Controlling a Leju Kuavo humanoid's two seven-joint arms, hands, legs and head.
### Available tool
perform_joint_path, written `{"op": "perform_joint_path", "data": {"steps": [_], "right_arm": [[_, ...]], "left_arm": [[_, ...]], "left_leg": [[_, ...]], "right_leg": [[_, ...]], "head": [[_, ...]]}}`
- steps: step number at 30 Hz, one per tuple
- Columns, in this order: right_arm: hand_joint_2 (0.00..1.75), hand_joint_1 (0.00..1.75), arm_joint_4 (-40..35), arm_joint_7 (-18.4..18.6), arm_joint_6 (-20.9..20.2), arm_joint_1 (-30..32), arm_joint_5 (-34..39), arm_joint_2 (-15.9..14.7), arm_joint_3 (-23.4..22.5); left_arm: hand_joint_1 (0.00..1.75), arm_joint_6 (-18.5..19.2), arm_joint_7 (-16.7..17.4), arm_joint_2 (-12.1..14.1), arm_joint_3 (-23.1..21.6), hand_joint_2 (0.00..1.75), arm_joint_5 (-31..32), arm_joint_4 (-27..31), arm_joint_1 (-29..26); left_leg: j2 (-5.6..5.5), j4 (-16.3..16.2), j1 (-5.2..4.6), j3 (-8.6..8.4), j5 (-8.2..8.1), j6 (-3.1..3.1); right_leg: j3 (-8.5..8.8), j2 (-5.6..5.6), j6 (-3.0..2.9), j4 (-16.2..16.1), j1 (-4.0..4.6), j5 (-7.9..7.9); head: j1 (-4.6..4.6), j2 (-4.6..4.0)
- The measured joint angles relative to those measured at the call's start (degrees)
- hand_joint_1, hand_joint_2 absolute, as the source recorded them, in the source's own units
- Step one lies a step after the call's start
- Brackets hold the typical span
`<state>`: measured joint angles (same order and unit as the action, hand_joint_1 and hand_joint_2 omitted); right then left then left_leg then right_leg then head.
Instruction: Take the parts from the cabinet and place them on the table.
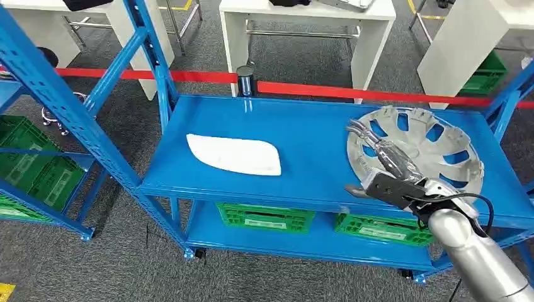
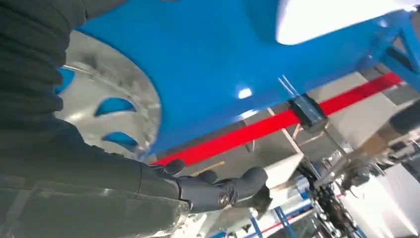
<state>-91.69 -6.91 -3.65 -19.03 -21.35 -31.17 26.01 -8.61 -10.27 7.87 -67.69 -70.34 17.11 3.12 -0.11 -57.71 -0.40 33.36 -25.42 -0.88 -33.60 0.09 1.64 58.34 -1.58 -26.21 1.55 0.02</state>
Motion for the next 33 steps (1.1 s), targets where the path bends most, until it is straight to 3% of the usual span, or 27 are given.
{"op": "perform_joint_path", "data": {"steps": [2, 3, 4, 7, 8, 9, 10, 12, 13, 14, 17, 18, 19, 20, 22, 23, 24, 25, 27, 28, 29, 30, 32, 33], "right_arm": [[1.75, 0.00, 0.3, 0.1, 0.0, -0.1, -0.2, 0.0, 0.2], [1.75, 0.00, 0.5, 0.3, 0.0, -0.3, -0.4, -0.1, 0.4], [1.75, 0.00, 0.7, 0.3, 0.0, -0.5, -0.7, -0.1, 0.5], [1.75, 0.00, 1.8, 1.4, 0.0, -1.1, -2.9, -0.1, 1.2], [1.75, 0.00, 2.5, 1.8, 0.1, -1.3, -3.7, -0.1, 1.4], [1.75, 0.00, 3.2, 2.2, 0.0, -1.5, -4.4, -0.2, 1.6], [1.75, 0.00, 3.8, 2.6, 0.0, -1.8, -4.9, -0.3, 1.7], [1.75, 0.00, 5.0, 3.2, 0.0, -2.9, -5.7, -0.4, 1.9], [1.75, 0.00, 5.6, 3.8, 0.0, -3.4, -6.3, -0.4, 2.0], [1.75, 0.00, 6.5, 4.6, 0.0, -3.9, -6.8, -0.5, 2.1], [1.75, 0.00, 9.6, 5.3, 0.4, -4.5, -8.3, -0.6, 2.3], [1.75, 0.00, 10.3, 5.4, 0.4, -4.9, -8.9, -0.7, 2.3], [1.75, 0.00, 11.2, 5.4, 0.5, -5.3, -9.3, -0.7, 2.3], [1.75, 0.00, 12.1, 5.5, 0.4, -6.0, -9.7, -0.9, 2.4], [1.75, 0.00, 13.9, 5.9, 0.4, -6.4, -10.6, -1.0, 2.7], [1.75, 0.00, 14.6, 6.1, 0.2, -6.4, -10.9, -1.1, 2.9], [1.75, 0.00, 15.2, 6.4, -0.2, -6.5, -11.2, -1.0, 3.2], [1.75, 0.00, 15.8, 6.6, -0.5, -6.6, -11.5, -1.1, 3.4], [1.75, 0.00, 16.6, 6.8, -0.8, -7.3, -11.7, -1.1, 3.8], [1.75, 0.00, 17.0, 6.9, -0.8, -7.8, -11.8, -1.2, 3.9], [1.75, 0.00, 17.4, 6.9, -0.8, -8.3, -11.8, -1.2, 4.1], [1.75, 0.00, 17.6, 6.9, -0.9, -8.3, -11.9, -1.2, 4.2], [1.75, 0.00, 18.0, 6.9, -0.9, -8.3, -12.0, -1.2, 4.4], [1.75, 0.00, 18.2, 7.0, -0.9, -8.5, -12.0, -1.2, 4.4]], "left_arm": [[0.00, 0.0, 0.0, 0.0, 0.0, 0.00, 0.0, 0.0, -0.1], [0.00, 0.0, 0.0, 0.0, 0.0, 0.00, 0.0, 0.0, -0.1], [0.00, 0.0, 0.0, 0.0, 0.0, 0.00, 0.0, 0.0, 0.0], [0.00, 0.0, 0.1, 0.1, 0.0, 0.00, 0.0, 0.0, 0.0], [0.00, 0.0, 0.1, 0.1, 0.0, 0.00, 0.0, 0.0, -0.1], [0.00, 0.0, 0.2, 0.2, 0.0, 0.00, 0.0, 0.0, -0.1], [0.00, 0.0, 0.2, 0.2, 0.0, 0.00, 0.0, 0.0, -0.1], [0.00, 0.0, 0.4, 0.4, 0.0, 0.00, 0.0, 0.0, 0.0], [0.00, 0.0, 0.5, 0.7, 0.0, 0.00, 0.0, 0.0, 0.1], [0.00, -0.1, 0.6, 0.8, 0.0, 0.00, 0.0, 0.0, 0.2], [0.00, -0.1, 1.0, 1.1, 0.0, 0.00, -0.1, 0.1, 0.4], [0.00, -0.1, 1.0, 1.2, 0.0, 0.00, -0.1, 0.1, 0.4], [0.00, 0.0, 1.1, 1.2, 0.0, 0.00, -0.1, 0.1, 0.5], [0.00, 0.0, 1.1, 1.2, 0.0, 0.00, -0.1, 0.1, 0.7], [0.00, 0.0, 1.1, 1.2, 0.0, 0.00, -0.1, 0.1, 0.8], [0.00, 0.0, 1.1, 1.2, 0.0, 0.00, -0.1, 0.1, 0.7], [0.00, 0.0, 1.2, 1.2, 0.0, 0.00, -0.1, 0.1, 0.7], [0.00, 0.0, 1.2, 1.2, 0.0, 0.00, -0.1, 0.2, 0.7], [0.00, 0.1, 1.2, 1.1, 0.0, 0.00, -0.2, 0.2, 0.7], [0.00, 0.1, 1.2, 1.1, 0.0, 0.00, -0.2, 0.2, 0.7], [0.00, 0.1, 1.2, 1.2, 0.0, 0.00, -0.2, 0.2, 0.8], [0.00, 0.1, 1.2, 1.2, 0.0, 0.00, -0.2, 0.2, 0.7], [0.00, 0.1, 1.2, 1.2, 0.0, 0.00, -0.2, 0.2, 0.7], [0.00, 0.1, 1.2, 1.2, 0.0, 0.00, -0.2, 0.2, 0.7]], "left_leg": [[0.03, 0.0, 0.27, 0.04, 0.09, 0.31], [0.02, -0.3, 0.48, 0.41, -0.30, 0.69], [0.06, -1.9, 0.55, 1.10, -1.58, 1.10], [0.05, -15.1, 0.82, 7.26, -7.69, 1.74], [0.05, -18.1, 0.87, 8.85, -8.37, 1.75], [0.05, -18.4, 0.89, 9.08, -7.63, 1.65], [0.05, -15.9, 0.89, 8.00, -5.86, 1.48], [-0.01, -5.4, 0.77, 2.74, -0.73, 0.65], [-0.12, -1.2, 0.49, 0.70, 0.18, -0.02], [0.07, -0.4, 0.33, 0.15, -0.51, -0.15], [0.02, -0.3, -0.13, 0.40, -0.36, -0.40], [0.11, 0.9, 0.20, -0.49, 0.37, -0.98], [0.14, 1.7, 0.27, -0.75, 0.87, -1.13], [0.22, 1.9, 0.33, -0.71, 1.14, -1.57], [0.21, 1.8, 0.28, -0.56, 1.19, -1.66], [0.18, 1.8, 0.25, -0.50, 1.19, -1.66], [0.13, 1.8, 0.25, -0.49, 1.19, -1.66], [0.09, 1.7, 0.26, -0.52, 1.18, -1.64], [0.05, 1.3, 0.38, -0.52, 0.98, -1.34], [0.02, 0.9, 0.31, -0.38, 0.72, -0.95], [0.00, 0.2, -0.17, 0.05, 0.34, -0.49], [0.02, 0.1, -0.12, 0.15, 0.34, -0.38], [0.05, 0.3, 0.09, 0.14, 0.58, 0.02], [0.06, 0.1, 0.19, 0.20, 0.42, 0.23]], "right_leg": [[-0.12, 0.06, -0.60, 0.0, 0.16, 0.17], [0.01, 0.06, -0.98, -0.2, -0.24, 0.34], [0.05, 0.06, -1.16, -0.2, -0.24, 0.32], [-0.08, 0.05, -1.65, -0.1, -0.08, 0.36], [-0.12, 0.05, -1.65, -0.1, -0.02, 0.36], [-0.08, 0.05, -1.65, -0.1, 0.04, 0.36], [-0.04, 0.06, -1.65, -0.1, 0.09, 0.36], [0.12, 0.27, -1.63, -0.1, 0.24, 0.37], [0.14, 0.30, -1.61, -0.2, 0.17, 0.38], [-0.11, 0.32, -1.47, -0.2, 0.74, 0.43], [-0.12, 0.26, -0.57, -0.5, 0.24, 0.76], [-0.21, 0.24, -0.18, -0.7, 0.51, 0.70], [-0.83, 0.15, -0.26, 0.3, 0.27, 0.12], [-2.20, 0.15, -0.61, 3.3, 0.31, -1.51], [-6.65, 0.16, -0.93, 12.9, 0.30, -5.33], [-8.49, 0.15, -0.78, 16.7, 0.29, -6.39], [-9.15, 0.15, -0.34, 17.9, 0.21, -6.30], [-8.30, 0.13, 0.18, 16.0, 0.15, -5.26], [-3.21, -0.06, 1.37, 5.7, -0.03, -1.10], [-0.59, -0.37, 1.63, 0.5, -0.18, 0.52], [0.07, -0.20, 0.78, -0.3, 0.24, 0.43], [-0.18, -0.12, 0.11, -0.3, 0.11, 0.56], [-0.28, -0.08, -0.52, -0.3, 0.56, 0.67], [-0.24, -0.07, -0.95, -0.4, 0.15, 0.88]], "head": [[-0.04, 0.00], [-0.09, 0.00], [0.06, -0.02], [0.17, -0.02], [0.20, -0.02], [0.17, -0.02], [0.17, 0.00], [0.20, 0.00], [0.17, 0.00], [0.13, 0.00], [0.15, 0.00], [0.13, 0.00], [0.02, -0.02], [-0.02, -0.02], [-0.07, -0.02], [-0.07, 0.00], [-0.07, 0.00], [-0.07, 0.00], [-0.09, 0.00], [-0.11, -0.02], [-0.17, 0.00], [-0.07, 0.00], [-0.11, 0.00], [-0.15, 0.00]]}}
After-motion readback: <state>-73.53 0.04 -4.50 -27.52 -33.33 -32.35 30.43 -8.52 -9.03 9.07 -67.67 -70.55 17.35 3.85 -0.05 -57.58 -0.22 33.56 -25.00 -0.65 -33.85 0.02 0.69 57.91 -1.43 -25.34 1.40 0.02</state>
